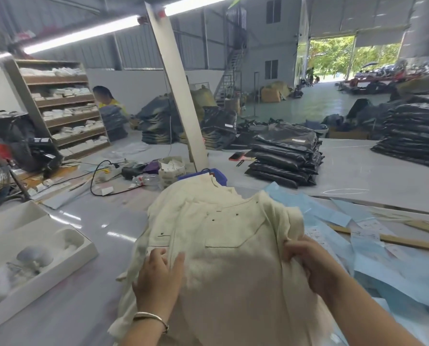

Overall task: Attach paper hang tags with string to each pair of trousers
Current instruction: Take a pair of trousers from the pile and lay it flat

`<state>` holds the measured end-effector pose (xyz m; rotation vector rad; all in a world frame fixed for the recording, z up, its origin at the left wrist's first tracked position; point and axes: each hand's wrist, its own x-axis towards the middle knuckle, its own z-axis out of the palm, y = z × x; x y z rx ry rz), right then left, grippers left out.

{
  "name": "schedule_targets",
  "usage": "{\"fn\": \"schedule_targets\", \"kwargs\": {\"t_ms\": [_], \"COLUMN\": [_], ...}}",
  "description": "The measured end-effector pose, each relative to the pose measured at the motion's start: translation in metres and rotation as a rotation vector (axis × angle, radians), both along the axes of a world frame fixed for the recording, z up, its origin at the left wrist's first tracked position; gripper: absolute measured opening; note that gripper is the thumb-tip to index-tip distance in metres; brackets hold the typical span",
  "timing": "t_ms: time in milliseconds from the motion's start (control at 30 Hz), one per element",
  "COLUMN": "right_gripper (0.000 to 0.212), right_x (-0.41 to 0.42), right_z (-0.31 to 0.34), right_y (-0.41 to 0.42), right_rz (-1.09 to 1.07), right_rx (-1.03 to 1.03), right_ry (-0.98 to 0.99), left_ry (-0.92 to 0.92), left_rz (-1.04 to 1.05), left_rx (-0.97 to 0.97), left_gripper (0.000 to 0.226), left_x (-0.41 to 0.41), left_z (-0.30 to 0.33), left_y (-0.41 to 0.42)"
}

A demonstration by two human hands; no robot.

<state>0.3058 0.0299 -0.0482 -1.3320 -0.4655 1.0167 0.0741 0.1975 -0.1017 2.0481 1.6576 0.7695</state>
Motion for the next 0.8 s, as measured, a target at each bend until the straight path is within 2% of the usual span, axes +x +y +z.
{"fn": "schedule_targets", "kwargs": {"t_ms": [67, 100, 200, 233, 300, 400, 467, 600, 733, 800], "right_gripper": [0.042, 0.043, 0.048, 0.048, 0.052, 0.062, 0.067, 0.059, 0.049, 0.059], "right_x": [0.000, 0.001, 0.002, 0.002, 0.003, 0.008, 0.014, 0.030, 0.052, 0.064], "right_z": [0.024, 0.035, 0.054, 0.057, 0.062, 0.067, 0.072, 0.084, 0.086, 0.080], "right_y": [-0.009, -0.014, -0.037, -0.048, -0.072, -0.127, -0.173, -0.286, -0.406, -0.460], "right_rz": [0.056, 0.080, 0.162, 0.190, 0.221, 0.226, 0.224, 0.157, -0.051, -0.162], "right_rx": [0.087, 0.116, 0.189, 0.223, 0.268, 0.271, 0.259, 0.206, 0.135, 0.064], "right_ry": [-0.015, -0.026, -0.029, -0.018, -0.017, -0.043, -0.068, -0.137, -0.176, -0.184], "left_ry": [-0.066, -0.185, -0.732, -0.880, -1.135, -1.285, -1.321, -1.359, -1.456, -1.478], "left_rz": [-0.004, -0.035, -0.325, -0.414, -0.512, -0.522, -0.511, -0.574, -0.676, -0.760], "left_rx": [-0.111, -0.248, -0.865, -1.001, -1.157, -1.301, -1.326, -1.113, -1.057, -1.053], "left_gripper": [0.052, 0.052, 0.048, 0.046, 0.047, 0.060, 0.061, 0.033, 0.040, 0.036], "left_x": [0.002, 0.004, 0.011, 0.015, 0.023, 0.034, 0.045, 0.076, 0.099, 0.105], "left_z": [0.005, 0.009, 0.018, 0.021, 0.023, 0.021, 0.020, 0.033, 0.042, 0.045], "left_y": [-0.012, -0.022, -0.054, -0.067, -0.089, -0.119, -0.145, -0.218, -0.305, -0.344]}}
